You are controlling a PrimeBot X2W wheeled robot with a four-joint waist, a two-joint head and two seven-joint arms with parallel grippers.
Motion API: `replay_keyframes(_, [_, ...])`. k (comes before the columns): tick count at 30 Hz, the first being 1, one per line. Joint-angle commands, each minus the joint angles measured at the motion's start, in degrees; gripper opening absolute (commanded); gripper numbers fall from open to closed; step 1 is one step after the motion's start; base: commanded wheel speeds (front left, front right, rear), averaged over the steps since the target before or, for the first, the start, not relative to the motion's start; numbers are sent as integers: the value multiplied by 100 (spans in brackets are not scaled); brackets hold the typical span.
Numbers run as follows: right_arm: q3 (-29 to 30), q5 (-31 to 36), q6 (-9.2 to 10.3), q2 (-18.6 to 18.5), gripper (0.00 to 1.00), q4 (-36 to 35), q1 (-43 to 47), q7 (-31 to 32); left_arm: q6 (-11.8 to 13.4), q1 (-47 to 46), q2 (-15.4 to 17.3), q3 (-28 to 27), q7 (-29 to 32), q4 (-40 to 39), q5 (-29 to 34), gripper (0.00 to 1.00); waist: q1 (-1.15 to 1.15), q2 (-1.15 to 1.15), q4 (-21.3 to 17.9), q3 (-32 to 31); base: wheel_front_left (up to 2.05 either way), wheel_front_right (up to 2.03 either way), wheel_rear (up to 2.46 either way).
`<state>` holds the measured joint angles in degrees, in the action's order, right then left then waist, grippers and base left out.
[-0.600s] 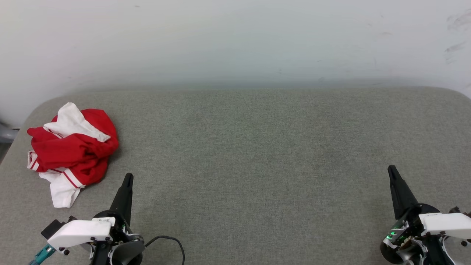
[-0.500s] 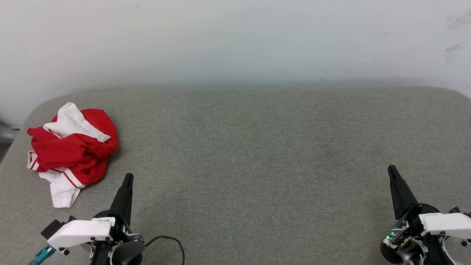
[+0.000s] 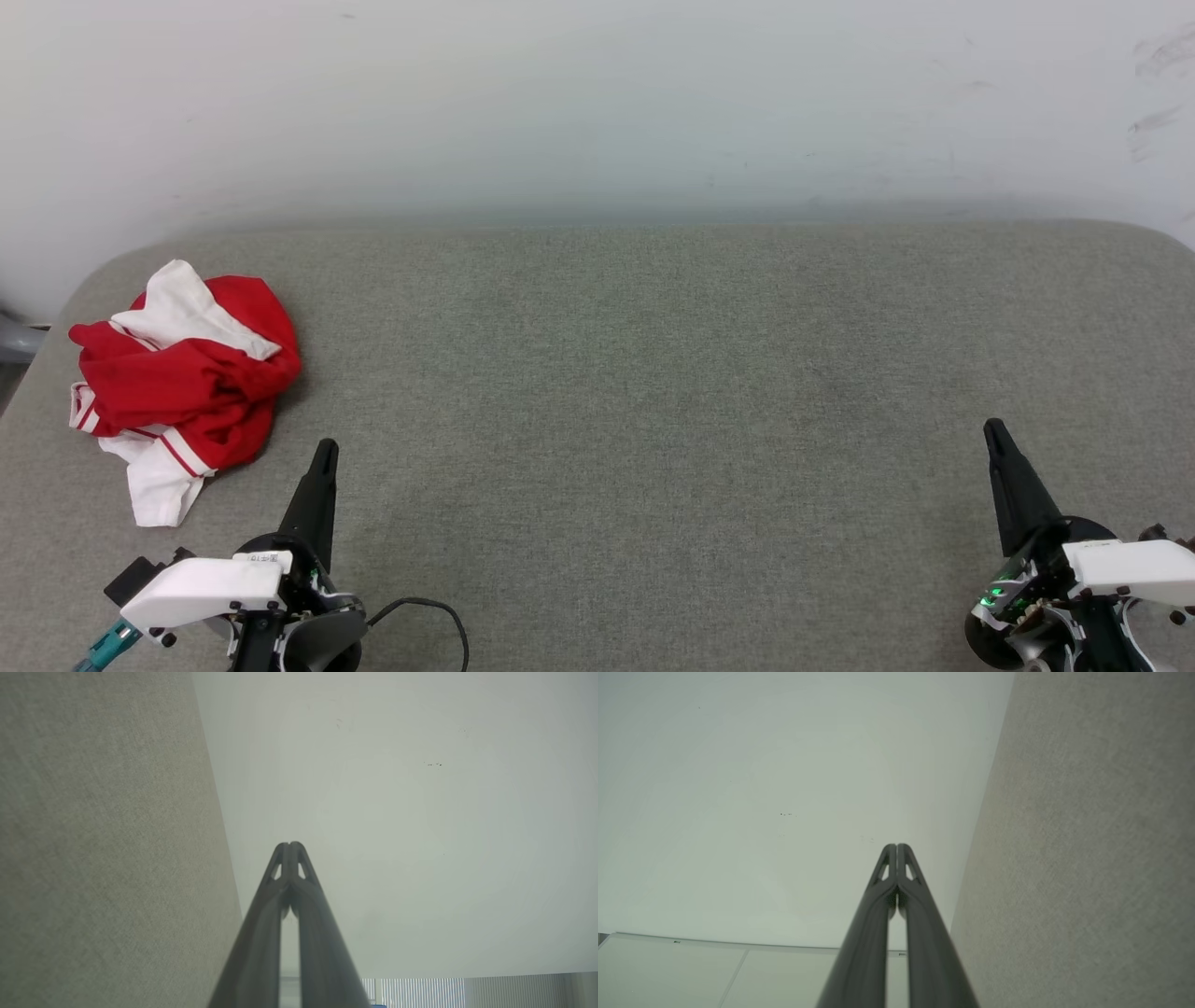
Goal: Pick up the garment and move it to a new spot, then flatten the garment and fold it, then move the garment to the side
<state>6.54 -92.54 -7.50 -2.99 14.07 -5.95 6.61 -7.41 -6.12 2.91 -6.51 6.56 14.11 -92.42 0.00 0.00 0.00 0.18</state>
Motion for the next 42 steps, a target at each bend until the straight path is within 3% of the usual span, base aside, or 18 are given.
replay_keyframes(1, [-3, 28, 2, 20, 0, 3, -66, 4, -25, -34, -6, -13, 12, -6, 0, 0, 0, 0, 0, 0, 0, 0, 0])
replay_keyframes(18, [-3, 27, 2, 20, 0, 3, -66, 3, -25, -35, -5, -13, 12, -6, 0, 0, 0, 0, 0, 0, 0, 0, 0])
replay_keyframes(19, [0, 0, 0, 0, 100, 0, 0, 0, 0, 0, -1, 0, 0, 0, 0, 100, 0, 0, 0, 0, 0, 0, 0])
replay_keyframes(29, [20, 269, 1, 4, 100, 60, 187, -202, 6, 149, -15, 5, -204, 45, 228, 100, 0, 0, 1, 4, 0, 0, 0])
replay_keyframes(42, [44, 1945, 1, 5, 100, -460, 300, -551, 319, 164, -12, -3, -551, -429, 1700, 100, 0, 0, 8, 15, 0, 0, 0])
